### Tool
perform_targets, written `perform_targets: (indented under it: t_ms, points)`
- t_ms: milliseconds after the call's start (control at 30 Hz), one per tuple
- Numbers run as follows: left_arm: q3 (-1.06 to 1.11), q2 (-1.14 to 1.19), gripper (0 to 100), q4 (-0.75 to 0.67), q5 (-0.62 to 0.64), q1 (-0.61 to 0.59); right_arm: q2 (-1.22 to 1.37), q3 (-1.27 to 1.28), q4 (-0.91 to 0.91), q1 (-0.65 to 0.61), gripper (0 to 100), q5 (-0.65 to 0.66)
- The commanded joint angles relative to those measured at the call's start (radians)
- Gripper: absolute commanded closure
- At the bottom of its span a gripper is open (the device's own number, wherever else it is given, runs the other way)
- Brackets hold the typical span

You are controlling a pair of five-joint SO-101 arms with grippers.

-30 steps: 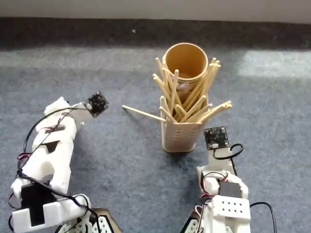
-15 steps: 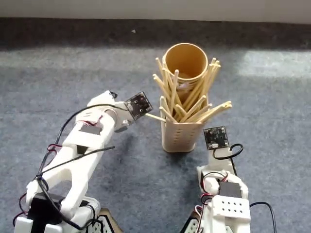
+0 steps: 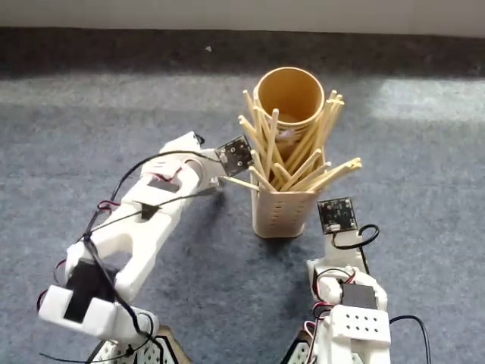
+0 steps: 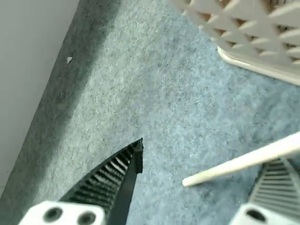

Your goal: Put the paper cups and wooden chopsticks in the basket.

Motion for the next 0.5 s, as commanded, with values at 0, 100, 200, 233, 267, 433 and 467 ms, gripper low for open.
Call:
perform_targets:
  t_ms: [0,100,200,233,267,433,467]
  points:
    - [-0.134,0.111,61,-0.020,0.032,0.013,-0.002,0.068,-0.013,-0.010,79.6,0.012]
    - [-0.182,0.163,63,-0.020,0.032,0.015,-0.002,0.068,-0.013,-0.010,79.6,0.012]
    - [-0.225,0.208,69,-0.021,0.032,0.015,-0.002,0.068,-0.013,-0.010,79.6,0.012]
    - [-0.239,0.220,71,-0.021,0.032,0.015,-0.002,0.068,-0.013,-0.010,79.6,0.012]
    - [-0.248,0.229,73,-0.021,0.032,0.015,-0.002,0.068,-0.013,-0.010,79.6,0.012]
    - [-0.252,0.232,83,-0.021,0.032,-0.015,-0.002,0.068,-0.013,-0.010,79.6,0.012]
    - [-0.254,0.225,85,-0.021,0.032,-0.030,-0.002,0.068,-0.013,-0.010,79.6,0.012]
